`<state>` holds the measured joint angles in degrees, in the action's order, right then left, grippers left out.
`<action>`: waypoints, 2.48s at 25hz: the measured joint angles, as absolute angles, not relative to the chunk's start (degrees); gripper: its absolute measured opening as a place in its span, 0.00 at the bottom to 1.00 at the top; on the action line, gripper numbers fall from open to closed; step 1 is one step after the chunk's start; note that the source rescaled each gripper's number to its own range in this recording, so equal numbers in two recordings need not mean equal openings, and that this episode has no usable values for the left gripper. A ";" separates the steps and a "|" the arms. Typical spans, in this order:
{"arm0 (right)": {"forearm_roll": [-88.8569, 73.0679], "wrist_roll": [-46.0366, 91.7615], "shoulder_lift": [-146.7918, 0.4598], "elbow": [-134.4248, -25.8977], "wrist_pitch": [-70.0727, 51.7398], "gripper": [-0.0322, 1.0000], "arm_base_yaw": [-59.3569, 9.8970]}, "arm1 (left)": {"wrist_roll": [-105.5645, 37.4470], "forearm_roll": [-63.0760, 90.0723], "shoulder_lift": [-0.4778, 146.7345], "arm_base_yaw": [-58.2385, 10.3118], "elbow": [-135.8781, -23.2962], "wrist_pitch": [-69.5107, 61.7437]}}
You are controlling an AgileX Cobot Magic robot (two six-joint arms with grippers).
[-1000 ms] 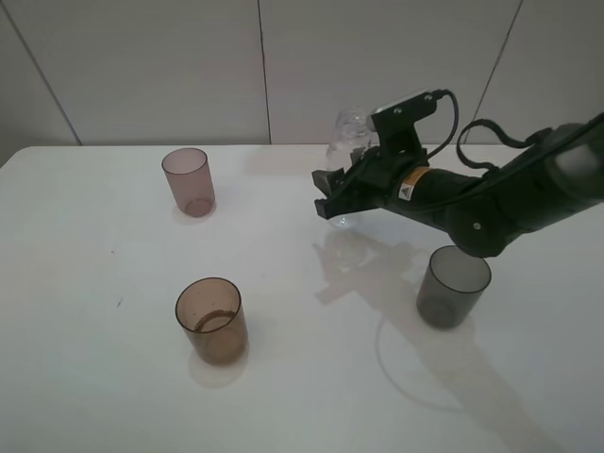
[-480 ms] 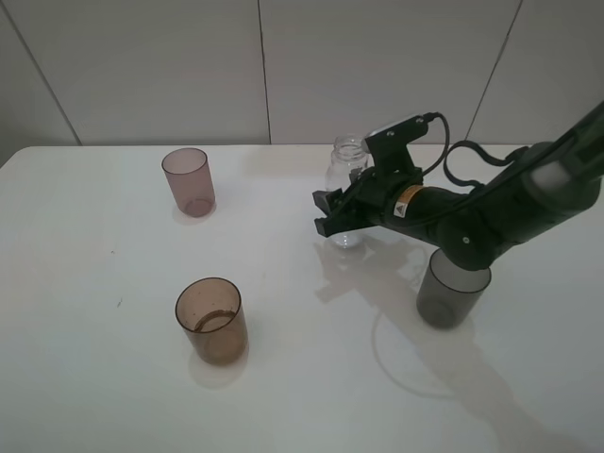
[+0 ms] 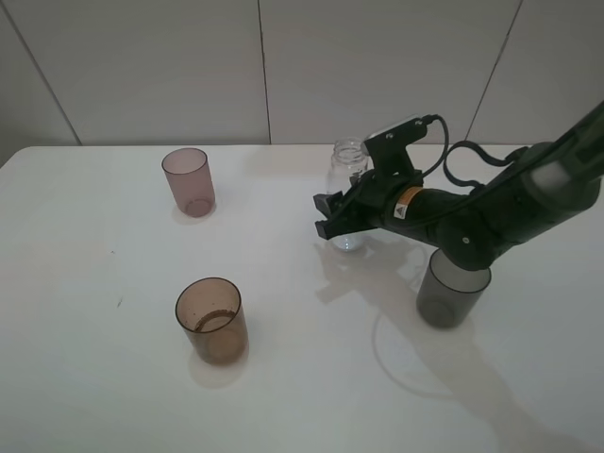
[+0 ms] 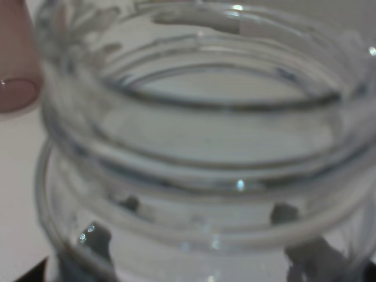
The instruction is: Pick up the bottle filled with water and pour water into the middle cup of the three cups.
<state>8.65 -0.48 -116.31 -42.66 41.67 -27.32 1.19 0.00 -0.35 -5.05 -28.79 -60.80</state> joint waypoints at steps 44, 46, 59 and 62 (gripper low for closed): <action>-1.44 -0.48 -82.53 -42.53 7.08 0.91 -25.66 | 1.19 0.00 -0.35 -5.05 -28.79 -60.80; -5.21 -0.48 -78.38 -42.53 -2.10 0.91 -22.14 | 1.19 0.00 -0.35 -5.05 -28.79 -60.80; -1.76 -0.54 -40.60 -42.49 -50.97 0.91 -5.84 | 1.19 0.00 -0.35 -5.05 -28.79 -60.80; -1.52 -0.54 -29.55 -42.49 -55.55 0.91 -5.84 | 1.19 0.00 -0.35 -5.05 -28.79 -60.80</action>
<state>-1.52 -0.54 -29.55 -42.49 -55.55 -5.84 1.19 0.00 -0.35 -5.05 -28.79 -60.80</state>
